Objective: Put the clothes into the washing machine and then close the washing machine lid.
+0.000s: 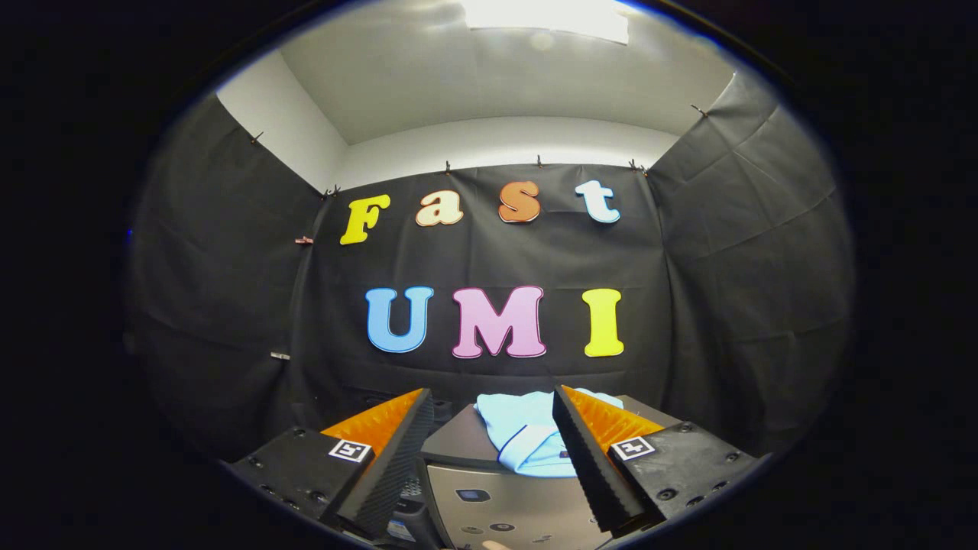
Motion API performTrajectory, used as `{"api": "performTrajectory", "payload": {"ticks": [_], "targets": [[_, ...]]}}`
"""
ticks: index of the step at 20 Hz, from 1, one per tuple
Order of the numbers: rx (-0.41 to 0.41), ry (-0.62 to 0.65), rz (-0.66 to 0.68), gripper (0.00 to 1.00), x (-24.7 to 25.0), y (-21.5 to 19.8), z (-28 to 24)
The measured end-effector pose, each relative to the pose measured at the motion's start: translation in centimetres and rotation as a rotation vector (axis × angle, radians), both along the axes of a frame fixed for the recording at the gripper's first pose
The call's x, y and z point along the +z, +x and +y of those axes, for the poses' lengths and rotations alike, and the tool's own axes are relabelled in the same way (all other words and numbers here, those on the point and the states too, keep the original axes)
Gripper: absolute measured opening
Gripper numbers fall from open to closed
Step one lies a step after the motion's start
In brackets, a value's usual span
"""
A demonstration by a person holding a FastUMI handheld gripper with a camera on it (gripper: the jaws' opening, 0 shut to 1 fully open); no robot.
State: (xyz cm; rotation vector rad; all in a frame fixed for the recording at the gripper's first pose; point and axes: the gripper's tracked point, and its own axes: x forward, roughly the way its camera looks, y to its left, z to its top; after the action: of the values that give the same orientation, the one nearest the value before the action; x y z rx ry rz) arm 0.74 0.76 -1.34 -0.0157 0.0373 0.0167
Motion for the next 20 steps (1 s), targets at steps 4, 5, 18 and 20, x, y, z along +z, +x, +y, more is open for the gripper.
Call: {"api": "performTrajectory", "payload": {"ticks": [4, 5, 18, 20], "targets": [[-0.022, 0.0, -0.01, 0.98, 0.7, 0.3, -0.4], [-0.026, -0.002, -0.013, 0.98, 0.9, 0.5, -0.4], [-0.086, -0.03, 0.045, 0.98, 1.1, 9.3, -1.8], [-0.102, -0.024, 0.071, 0.98, 0.6, 11.3, -2.4]]}}
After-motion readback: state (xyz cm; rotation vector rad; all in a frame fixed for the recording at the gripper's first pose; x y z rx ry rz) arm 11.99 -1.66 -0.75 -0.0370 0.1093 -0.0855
